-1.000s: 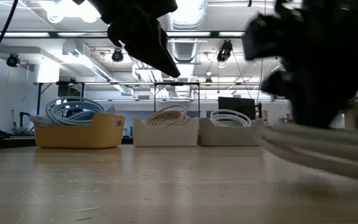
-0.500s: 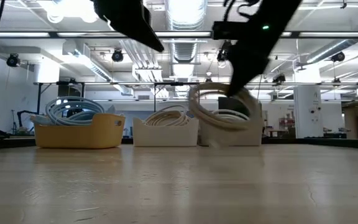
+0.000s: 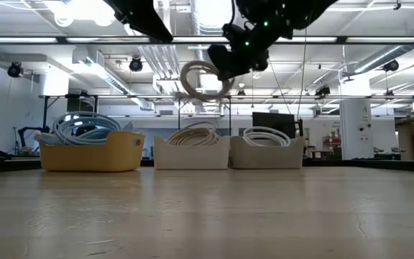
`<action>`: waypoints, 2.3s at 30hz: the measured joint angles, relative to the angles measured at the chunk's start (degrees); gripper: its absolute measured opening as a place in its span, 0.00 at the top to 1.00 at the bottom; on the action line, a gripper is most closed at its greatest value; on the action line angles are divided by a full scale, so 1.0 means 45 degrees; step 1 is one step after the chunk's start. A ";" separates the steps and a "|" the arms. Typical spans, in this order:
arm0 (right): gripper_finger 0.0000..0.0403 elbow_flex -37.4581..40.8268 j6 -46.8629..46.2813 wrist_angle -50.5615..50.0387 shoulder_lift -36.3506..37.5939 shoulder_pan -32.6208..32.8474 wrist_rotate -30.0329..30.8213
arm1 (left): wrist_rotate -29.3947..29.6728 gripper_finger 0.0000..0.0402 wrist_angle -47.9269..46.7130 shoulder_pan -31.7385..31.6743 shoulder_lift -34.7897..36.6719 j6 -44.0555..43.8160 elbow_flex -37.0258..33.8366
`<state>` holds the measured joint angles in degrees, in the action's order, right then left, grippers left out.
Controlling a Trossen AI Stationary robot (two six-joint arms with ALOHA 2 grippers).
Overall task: Sort HDMI cables
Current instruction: Put the brown HDMI cable into the white bin
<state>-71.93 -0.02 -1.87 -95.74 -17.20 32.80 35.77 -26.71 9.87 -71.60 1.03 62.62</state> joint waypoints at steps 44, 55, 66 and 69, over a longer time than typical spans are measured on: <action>0.85 -0.3560 -0.4295 -0.2201 -0.4838 -0.1726 -0.2729 | 0.0077 0.56 0.0007 -0.0005 -0.0250 -0.0933 -0.1095; 0.67 -0.3559 -0.3682 -0.2147 -0.4838 -0.1689 -0.2766 | 0.0072 0.56 0.0007 -0.0005 -0.0250 -0.1219 -0.1095; 0.58 -0.3717 -0.2365 -0.2170 -0.4352 -0.1047 -0.5235 | 0.0063 0.56 -0.0003 -0.0005 -0.0207 -0.2145 -0.1095; 0.57 -0.3667 -0.2211 -0.2287 -0.3992 -0.0937 -0.5363 | 0.0062 0.56 -0.0012 -0.0005 0.0076 -0.2581 -0.1095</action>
<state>-88.43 -9.97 -12.16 -113.71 -21.42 8.67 36.05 -26.76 9.85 -71.26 -10.59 57.69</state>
